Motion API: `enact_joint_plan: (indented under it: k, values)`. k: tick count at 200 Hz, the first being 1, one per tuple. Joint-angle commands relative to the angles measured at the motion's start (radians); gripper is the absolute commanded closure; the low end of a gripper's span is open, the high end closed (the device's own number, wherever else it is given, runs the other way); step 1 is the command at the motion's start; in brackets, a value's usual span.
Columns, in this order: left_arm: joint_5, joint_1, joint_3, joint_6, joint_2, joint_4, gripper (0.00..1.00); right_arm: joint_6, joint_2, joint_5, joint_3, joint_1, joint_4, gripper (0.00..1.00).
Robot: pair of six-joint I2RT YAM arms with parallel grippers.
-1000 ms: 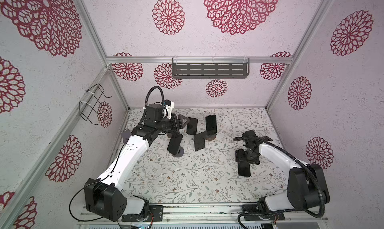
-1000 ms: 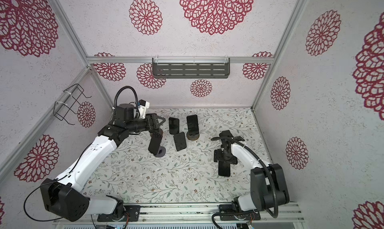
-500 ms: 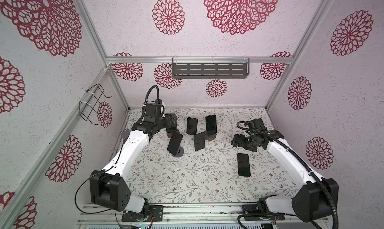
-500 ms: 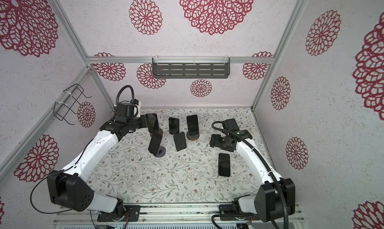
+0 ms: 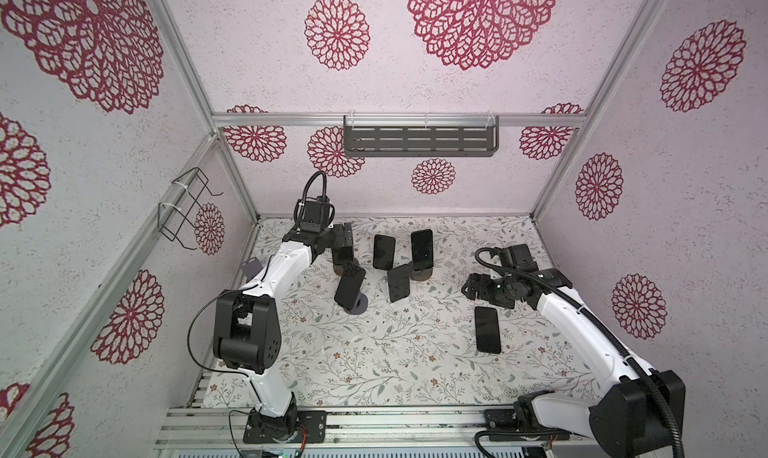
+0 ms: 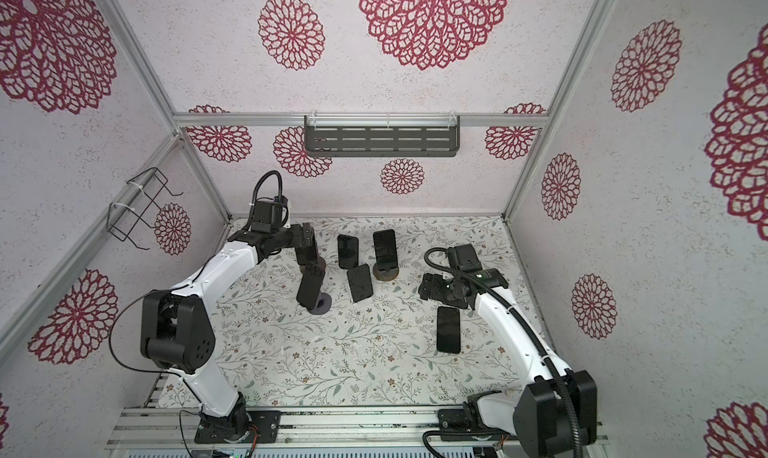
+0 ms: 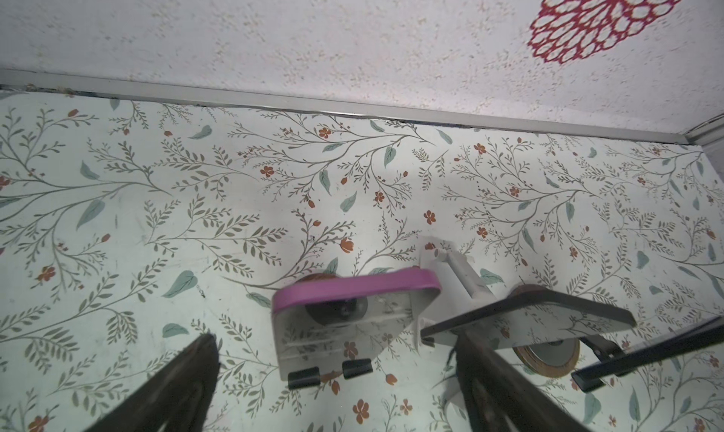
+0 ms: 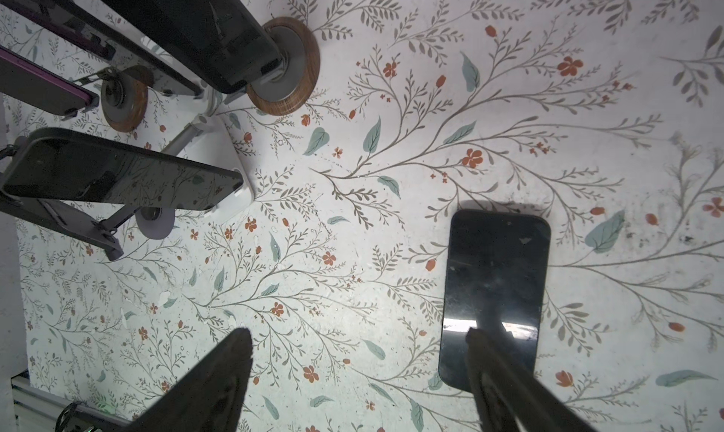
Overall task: Remove the phone from the phone stand
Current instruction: 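Move the left gripper to the pink-cased phone on its stand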
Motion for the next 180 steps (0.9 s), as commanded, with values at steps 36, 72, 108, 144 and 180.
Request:
enact_joint_plan:
  k: [36, 72, 108, 144, 180]
  values:
    - [-0.056, -0.017, 0.077, 0.067, 0.079, 0.008, 0.03, -0.026, -0.002, -0.003, -0.014, -0.001, 0.067, 0.11]
    - [-0.059, -0.026, 0.121, 0.062, 0.13, -0.012, 0.03, -0.033, 0.014, -0.002, -0.018, 0.0, 0.074, 0.11]
    - [-0.073, -0.03, 0.137, 0.037, 0.156, -0.029, 0.04, -0.034, 0.01, -0.001, -0.026, -0.002, 0.079, 0.11]
    - [-0.072, -0.034, 0.133, 0.019, 0.149, -0.03, 0.15, -0.034, -0.002, 0.006, -0.037, -0.003, 0.077, 0.11]
    - [-0.08, -0.034, 0.157, 0.023, 0.141, -0.061, 0.3, -0.031, -0.016, 0.003, -0.043, -0.002, 0.087, 0.11]
